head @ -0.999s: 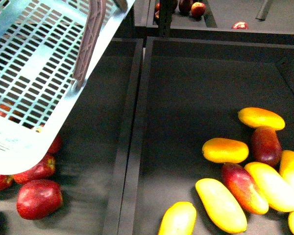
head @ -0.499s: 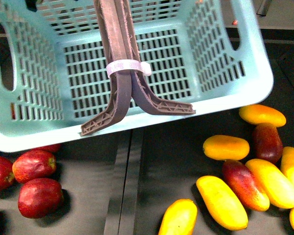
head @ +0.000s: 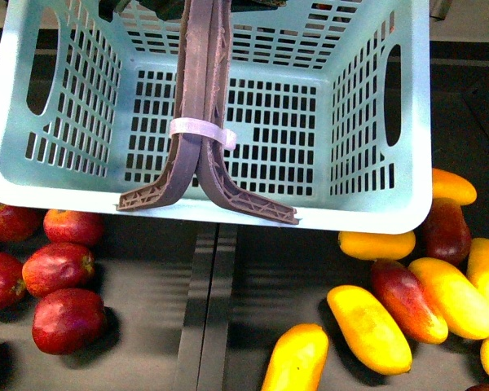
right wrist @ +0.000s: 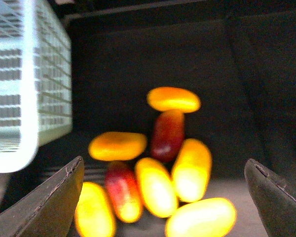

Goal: Pick mango and avocado into basket

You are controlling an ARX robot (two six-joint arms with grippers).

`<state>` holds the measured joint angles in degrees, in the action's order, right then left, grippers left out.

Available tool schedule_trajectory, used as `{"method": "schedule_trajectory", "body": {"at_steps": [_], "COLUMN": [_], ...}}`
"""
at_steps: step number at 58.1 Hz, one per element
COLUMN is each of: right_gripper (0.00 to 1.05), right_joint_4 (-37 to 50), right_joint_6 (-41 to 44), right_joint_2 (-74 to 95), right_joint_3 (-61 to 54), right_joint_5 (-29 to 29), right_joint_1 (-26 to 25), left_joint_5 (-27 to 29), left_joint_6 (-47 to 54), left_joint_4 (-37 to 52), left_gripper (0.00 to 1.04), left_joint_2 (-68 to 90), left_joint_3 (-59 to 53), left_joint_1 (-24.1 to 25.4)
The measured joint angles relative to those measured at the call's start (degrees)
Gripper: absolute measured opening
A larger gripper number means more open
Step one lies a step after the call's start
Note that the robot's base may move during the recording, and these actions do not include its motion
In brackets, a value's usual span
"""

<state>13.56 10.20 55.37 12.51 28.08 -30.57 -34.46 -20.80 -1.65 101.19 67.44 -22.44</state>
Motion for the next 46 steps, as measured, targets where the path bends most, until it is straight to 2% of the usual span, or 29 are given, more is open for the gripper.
{"method": "schedule_trajectory", "body": {"at_steps": [4, 8, 16, 30, 35, 40, 46], "right_gripper": [0.96, 0.96, 0.96, 0.96, 0.96, 0.96, 0.96], "right_joint_4": [5.62, 6.16, 0.98, -7.65, -9.05, -6.51, -5.49], "right_joint_6": [10.58, 17.75, 38.16, 69.92, 76.37, 83.73, 86.38], "right_joint_2": [15.85, 26.29, 46.71, 63.47, 65.83, 69.02, 70.99], "right_joint_3": [4.09, 7.41, 14.75, 24.00, 25.49, 25.94, 26.34], "right_joint_5": [1.33, 1.60, 0.79, -1.75, -1.90, -2.05, -2.36], "right_joint_1": [-2.67, -3.93, -6.60, -9.20, -9.22, -8.66, -7.89], "left_joint_5": [-0.11, -0.09, -0.02, 0.09, 0.07, -0.07, -0.04], "left_joint_6": [0.26, 0.35, 0.42, 0.42, 0.44, 0.44, 0.44], "left_joint_4": [0.00, 0.00, 0.00, 0.00, 0.00, 0.00, 0.00], "left_gripper": [0.04, 0.04, 0.04, 0.04, 0.04, 0.04, 0.04], "left_joint_2": [0.00, 0.00, 0.00, 0.00, 0.00, 0.00, 0.00], "left_joint_3": [0.15, 0.22, 0.22, 0.22, 0.22, 0.24, 0.22], "left_joint_1": [-0.02, -0.07, -0.09, -0.07, -0.07, -0.07, -0.07]}}
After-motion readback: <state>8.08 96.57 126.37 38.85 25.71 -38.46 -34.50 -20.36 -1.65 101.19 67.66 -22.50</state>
